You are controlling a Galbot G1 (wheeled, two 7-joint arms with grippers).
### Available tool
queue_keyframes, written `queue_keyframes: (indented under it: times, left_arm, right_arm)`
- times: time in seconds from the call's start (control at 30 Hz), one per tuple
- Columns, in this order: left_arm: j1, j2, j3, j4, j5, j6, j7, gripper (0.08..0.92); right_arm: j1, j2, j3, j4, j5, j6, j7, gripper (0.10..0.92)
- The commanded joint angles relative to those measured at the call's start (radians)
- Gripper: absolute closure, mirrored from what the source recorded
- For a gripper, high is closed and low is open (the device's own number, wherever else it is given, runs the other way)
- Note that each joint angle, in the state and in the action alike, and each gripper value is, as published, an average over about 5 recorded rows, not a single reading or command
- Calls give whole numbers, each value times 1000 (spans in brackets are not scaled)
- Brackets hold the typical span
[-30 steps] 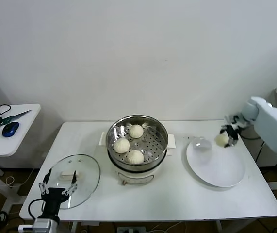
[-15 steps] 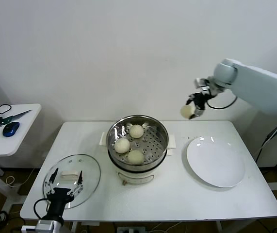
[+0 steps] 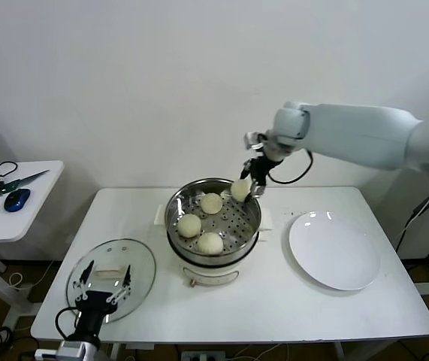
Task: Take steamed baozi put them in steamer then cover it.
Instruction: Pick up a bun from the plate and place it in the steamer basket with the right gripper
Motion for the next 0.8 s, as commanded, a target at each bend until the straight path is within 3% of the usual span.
queue_keyframes:
  times: [0.03,0.67,0.8]
  left_arm:
    - [-9,-1,-2,3,-3,1,4,177]
    - [-17,4,-11,23,-6,0,2,177]
    - [-19,4,-9,21,-4,2,2,177]
  right_arm:
    - [-57,113,-88,19,89,-45,80,304]
    - [-114,95,-80,-18,35,-46,80,302]
    - [-110,88,-70,-14,33,-49,68,251]
